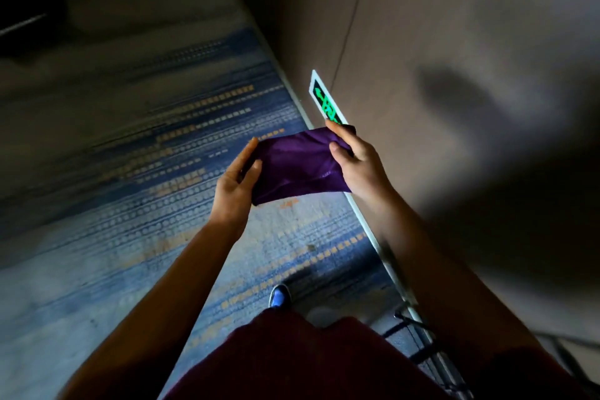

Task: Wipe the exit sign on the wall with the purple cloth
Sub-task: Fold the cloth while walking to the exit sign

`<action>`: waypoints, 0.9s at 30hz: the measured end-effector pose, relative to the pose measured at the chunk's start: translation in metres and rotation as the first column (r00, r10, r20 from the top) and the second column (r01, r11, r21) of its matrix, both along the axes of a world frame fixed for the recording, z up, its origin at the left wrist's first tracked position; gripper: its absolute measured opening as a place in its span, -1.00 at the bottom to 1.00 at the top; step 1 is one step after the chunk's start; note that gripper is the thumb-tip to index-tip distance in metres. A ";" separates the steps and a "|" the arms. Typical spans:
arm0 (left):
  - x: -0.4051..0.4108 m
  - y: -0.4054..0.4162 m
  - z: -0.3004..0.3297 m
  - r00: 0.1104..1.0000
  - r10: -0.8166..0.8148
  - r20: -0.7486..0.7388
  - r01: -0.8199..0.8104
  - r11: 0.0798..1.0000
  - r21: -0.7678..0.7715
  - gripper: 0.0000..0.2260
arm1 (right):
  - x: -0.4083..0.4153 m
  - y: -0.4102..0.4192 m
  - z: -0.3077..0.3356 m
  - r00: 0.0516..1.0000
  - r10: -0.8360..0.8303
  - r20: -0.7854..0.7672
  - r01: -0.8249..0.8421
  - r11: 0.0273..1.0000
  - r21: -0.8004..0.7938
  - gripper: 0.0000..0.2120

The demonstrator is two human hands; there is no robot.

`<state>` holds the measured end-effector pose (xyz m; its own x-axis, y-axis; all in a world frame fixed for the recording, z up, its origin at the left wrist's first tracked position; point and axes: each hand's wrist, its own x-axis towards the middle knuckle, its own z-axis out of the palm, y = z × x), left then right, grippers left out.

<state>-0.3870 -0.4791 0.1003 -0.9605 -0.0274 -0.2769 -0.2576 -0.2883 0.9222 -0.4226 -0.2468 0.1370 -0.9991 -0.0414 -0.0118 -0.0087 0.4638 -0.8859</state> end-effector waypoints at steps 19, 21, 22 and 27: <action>-0.181 -0.063 0.001 0.915 0.388 0.112 -0.360 0.909 -0.210 -0.65 | -0.258 -0.099 -0.029 0.947 0.321 0.024 -0.316 0.940 -0.133 -0.54; -0.205 -0.068 0.002 0.903 0.413 0.119 -0.384 0.900 -0.207 -0.67 | -0.281 -0.105 -0.028 0.949 0.315 0.028 -0.308 0.941 -0.139 -0.56; -0.217 -0.072 0.002 0.902 0.416 0.115 -0.387 0.898 -0.211 -0.67 | -0.292 -0.108 -0.029 0.950 0.311 0.029 -0.304 0.941 -0.147 -0.57; -0.280 -0.095 -0.005 0.907 0.413 0.086 -0.388 0.896 -0.215 -0.72 | -0.343 -0.126 -0.043 0.954 0.293 0.064 -0.274 0.938 -0.211 -0.62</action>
<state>-0.6666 -0.5741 0.0950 -0.8141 -0.4661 -0.3465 -0.2753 -0.2156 0.9369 -0.7657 -0.3729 0.0944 -0.9401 -0.3341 -0.0672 -0.0270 0.2696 -0.9626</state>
